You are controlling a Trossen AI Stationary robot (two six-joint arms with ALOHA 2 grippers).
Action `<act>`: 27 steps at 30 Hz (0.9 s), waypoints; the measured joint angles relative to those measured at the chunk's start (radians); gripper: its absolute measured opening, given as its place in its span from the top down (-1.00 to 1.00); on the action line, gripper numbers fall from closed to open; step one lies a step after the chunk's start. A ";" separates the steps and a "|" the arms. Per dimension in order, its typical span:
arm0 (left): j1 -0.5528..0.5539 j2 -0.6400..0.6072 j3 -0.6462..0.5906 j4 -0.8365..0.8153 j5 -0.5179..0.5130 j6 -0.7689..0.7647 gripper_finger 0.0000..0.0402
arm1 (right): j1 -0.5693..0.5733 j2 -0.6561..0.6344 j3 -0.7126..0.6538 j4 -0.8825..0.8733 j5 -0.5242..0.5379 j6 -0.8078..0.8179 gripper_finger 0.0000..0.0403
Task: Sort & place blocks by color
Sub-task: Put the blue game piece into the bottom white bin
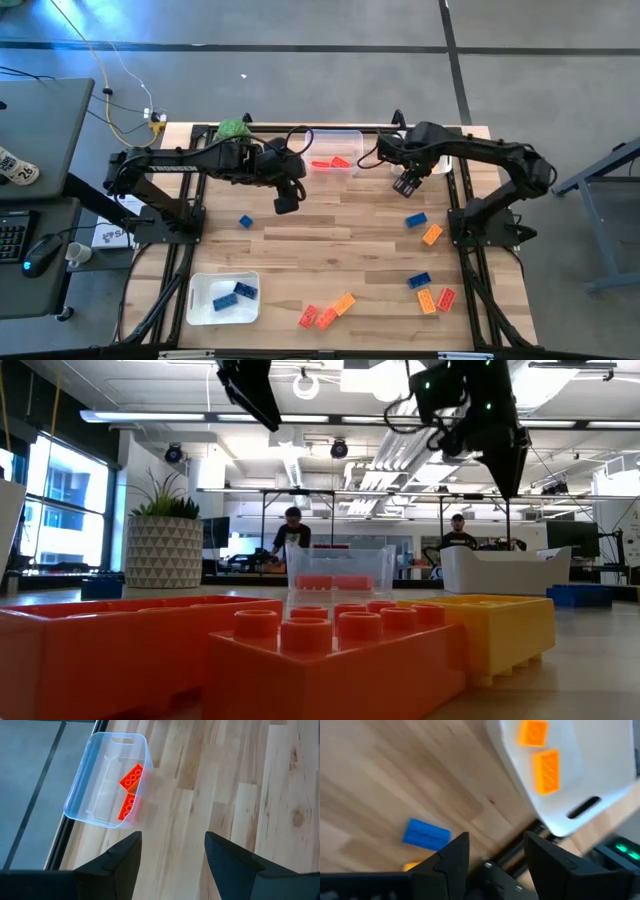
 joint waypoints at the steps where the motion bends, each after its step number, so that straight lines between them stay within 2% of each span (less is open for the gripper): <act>1: 0.000 0.000 0.000 0.000 0.000 0.000 -0.01 | 0.015 -0.015 0.000 0.015 -0.012 0.009 0.15; 6: 0.000 0.000 0.000 0.000 0.000 0.000 -0.01 | 0.080 -0.062 0.000 0.053 -0.085 0.054 0.15; 10: 0.000 0.000 0.000 0.000 0.000 0.000 -0.01 | 0.129 -0.065 0.000 0.051 -0.141 0.004 0.14; 16: 0.000 0.001 0.000 0.000 0.000 -0.007 -0.01 | 0.221 -0.065 0.000 0.050 -0.132 -0.102 0.07; 22: 0.000 0.001 0.000 0.001 0.000 -0.013 -0.01 | 0.294 -0.060 0.000 0.050 -0.076 -0.169 -0.03; 27: 0.000 0.002 0.000 0.001 0.000 -0.019 -0.01 | 0.321 -0.048 -0.049 0.092 -0.101 -0.181 -0.05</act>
